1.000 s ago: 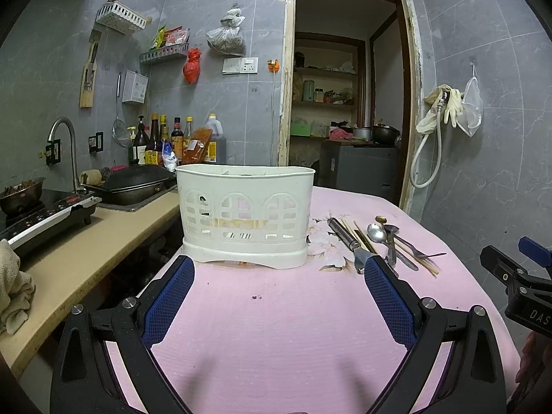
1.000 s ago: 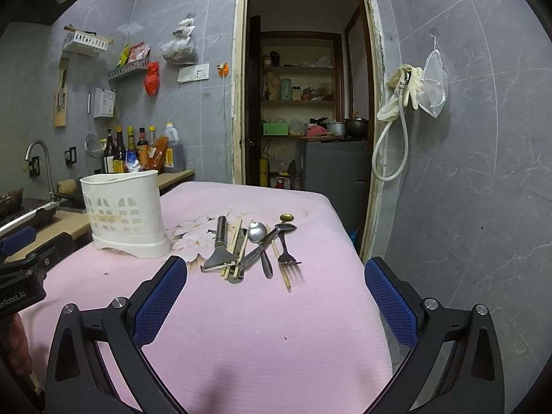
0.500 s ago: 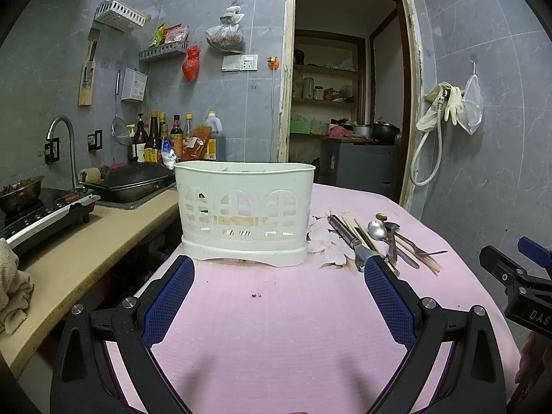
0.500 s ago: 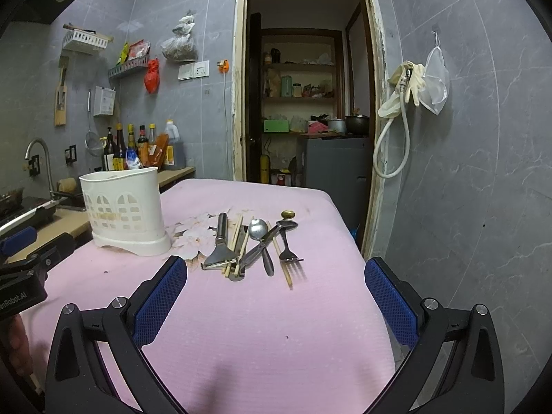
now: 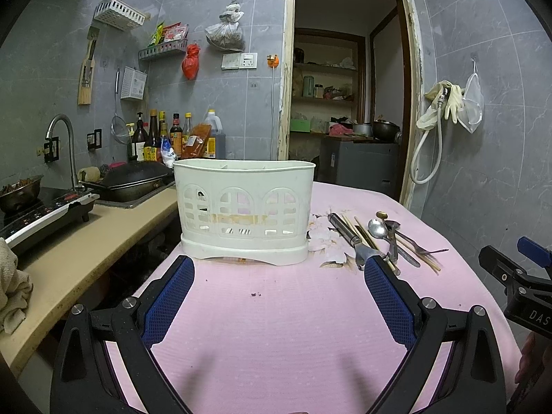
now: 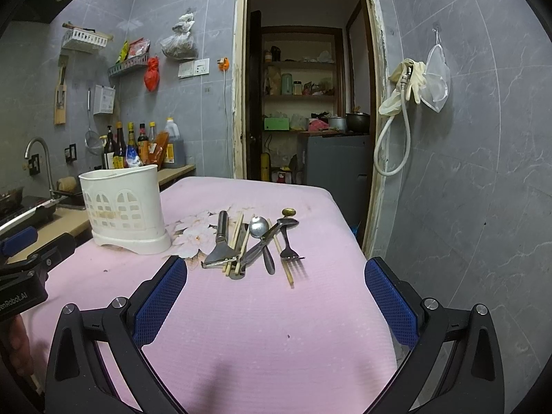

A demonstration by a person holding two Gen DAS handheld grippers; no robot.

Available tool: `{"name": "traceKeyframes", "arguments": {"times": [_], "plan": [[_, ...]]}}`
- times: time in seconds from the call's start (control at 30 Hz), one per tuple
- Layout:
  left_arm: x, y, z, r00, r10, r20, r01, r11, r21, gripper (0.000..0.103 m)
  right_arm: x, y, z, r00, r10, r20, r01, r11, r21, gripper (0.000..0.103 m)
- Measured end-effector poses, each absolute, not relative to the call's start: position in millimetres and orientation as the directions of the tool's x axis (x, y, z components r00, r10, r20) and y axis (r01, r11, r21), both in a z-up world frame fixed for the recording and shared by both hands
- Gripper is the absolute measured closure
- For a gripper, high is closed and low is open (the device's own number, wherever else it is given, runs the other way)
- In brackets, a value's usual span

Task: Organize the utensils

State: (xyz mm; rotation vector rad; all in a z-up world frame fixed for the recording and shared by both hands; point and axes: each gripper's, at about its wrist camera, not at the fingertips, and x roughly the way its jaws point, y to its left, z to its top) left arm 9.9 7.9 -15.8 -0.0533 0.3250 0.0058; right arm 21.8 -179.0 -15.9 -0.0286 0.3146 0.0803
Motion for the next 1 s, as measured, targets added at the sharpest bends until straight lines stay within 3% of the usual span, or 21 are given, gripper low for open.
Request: {"name": "traceKeyframes", "arguments": {"times": [0.63,1.0], "plan": [[17,7,-18,0.942,-0.012,-0.336,-0.004,0.999,-0.048,0.006,25,-178,-25,0.942,0.073,-0.329,-0.084,0.996,-0.017,0.000],[53,-12,9,0.925,-0.091,-0.369,0.090,0.996,-0.020,0.006,51,-204,3,0.956,0.072,-0.285,-0.107,0.988,-0.112,0.000]]}}
